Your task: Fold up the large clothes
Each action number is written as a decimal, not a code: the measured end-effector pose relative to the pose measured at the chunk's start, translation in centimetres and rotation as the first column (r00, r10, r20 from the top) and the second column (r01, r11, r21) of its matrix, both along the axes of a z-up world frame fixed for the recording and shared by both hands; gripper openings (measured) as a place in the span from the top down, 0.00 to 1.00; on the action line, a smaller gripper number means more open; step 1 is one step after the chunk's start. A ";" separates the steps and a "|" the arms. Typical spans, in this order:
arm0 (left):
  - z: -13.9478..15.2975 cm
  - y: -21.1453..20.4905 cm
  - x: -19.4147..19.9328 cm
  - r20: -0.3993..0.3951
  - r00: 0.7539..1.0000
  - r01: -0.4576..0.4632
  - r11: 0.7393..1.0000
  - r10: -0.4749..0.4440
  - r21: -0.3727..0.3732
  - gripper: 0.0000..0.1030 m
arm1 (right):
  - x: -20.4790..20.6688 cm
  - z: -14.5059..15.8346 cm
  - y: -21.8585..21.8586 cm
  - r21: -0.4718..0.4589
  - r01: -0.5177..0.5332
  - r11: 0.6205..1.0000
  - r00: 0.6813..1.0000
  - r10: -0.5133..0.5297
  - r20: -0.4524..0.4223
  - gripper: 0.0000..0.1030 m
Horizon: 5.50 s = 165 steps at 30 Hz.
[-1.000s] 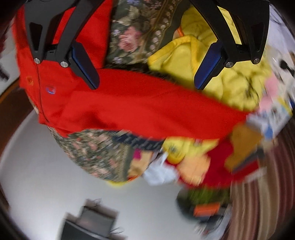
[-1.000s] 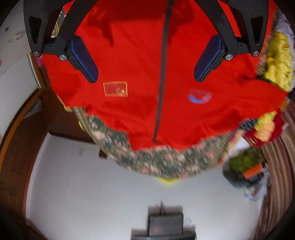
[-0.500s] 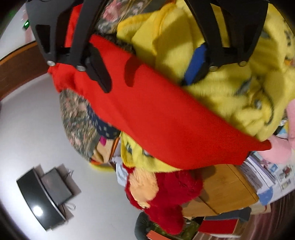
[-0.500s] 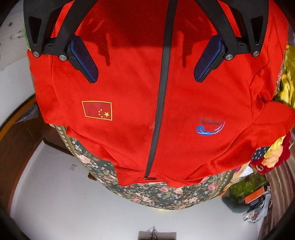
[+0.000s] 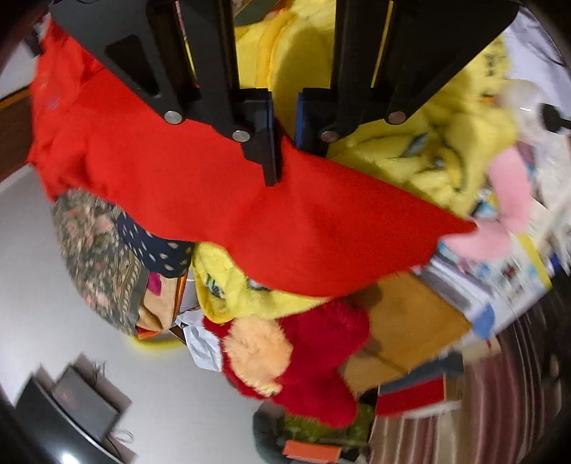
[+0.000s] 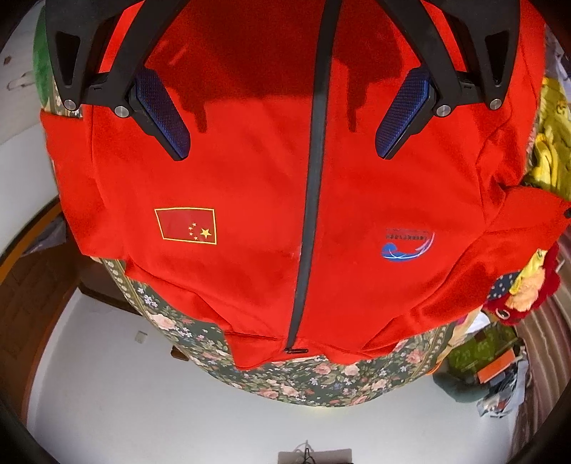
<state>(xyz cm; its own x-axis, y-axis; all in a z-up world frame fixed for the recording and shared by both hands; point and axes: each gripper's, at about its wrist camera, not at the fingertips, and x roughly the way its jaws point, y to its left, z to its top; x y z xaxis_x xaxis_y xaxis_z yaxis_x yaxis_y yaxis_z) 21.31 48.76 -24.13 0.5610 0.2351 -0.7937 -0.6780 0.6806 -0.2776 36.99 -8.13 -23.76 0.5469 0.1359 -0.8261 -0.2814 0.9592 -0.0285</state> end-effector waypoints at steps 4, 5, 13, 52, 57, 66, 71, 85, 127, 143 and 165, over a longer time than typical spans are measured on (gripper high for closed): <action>4.3 -2.1 0.8 -0.015 1.000 0.029 0.990 -0.027 0.138 0.97 | -0.6 0.9 -0.1 0.026 -0.014 1.000 1.000 0.013 0.014 0.00; 5.9 -2.9 1.3 -0.007 0.999 0.040 0.982 -0.039 0.184 0.97 | -0.8 1.3 -0.2 0.029 -0.019 0.999 1.000 0.018 0.023 0.00; 15.6 -11.1 7.1 0.122 0.967 0.171 0.923 -0.225 0.345 0.97 | -2.6 4.6 -2.4 0.116 -0.055 0.992 0.996 0.047 0.072 0.00; 2.4 -38.0 14.5 -0.109 0.627 0.779 0.620 -0.771 0.099 0.31 | -4.3 6.3 -6.5 0.058 -0.158 0.986 0.987 0.156 0.049 0.00; 2.3 -30.2 12.7 -0.137 0.751 0.660 0.735 -0.646 0.155 0.29 | -3.4 5.8 -1.5 0.027 -0.249 0.968 0.968 0.248 0.027 0.00; -3.9 -21.7 11.3 -0.182 0.835 0.537 0.841 -0.520 0.063 0.29 | -1.8 1.8 10.7 -0.039 -0.469 0.882 0.883 0.467 -0.042 0.00; -7.7 -21.5 11.2 -0.237 0.811 0.560 0.827 -0.535 0.051 0.29 | -1.1 -1.2 15.9 -0.068 -0.546 0.835 0.837 0.541 -0.077 0.02; -9.6 -23.2 9.7 -0.225 0.833 0.544 0.822 -0.505 0.170 0.21 | 0.3 -3.9 18.4 -0.101 -0.540 0.836 0.841 0.540 -0.030 0.91; -7.1 -31.4 17.5 -0.298 0.807 0.564 0.814 -0.509 0.139 0.06 | 5.2 -2.1 -17.5 0.031 0.068 0.997 0.997 -0.066 -0.045 0.92; -7.1 -31.1 16.6 -0.274 0.831 0.529 0.840 -0.484 0.123 0.03 | 1.7 -0.2 -21.9 -0.071 0.177 0.982 0.984 -0.176 0.018 0.01; 0.0 -44.6 20.6 -0.235 0.688 0.726 0.656 -0.687 0.206 0.04 | -2.4 2.8 -32.9 0.096 0.316 0.944 0.946 -0.322 0.043 0.01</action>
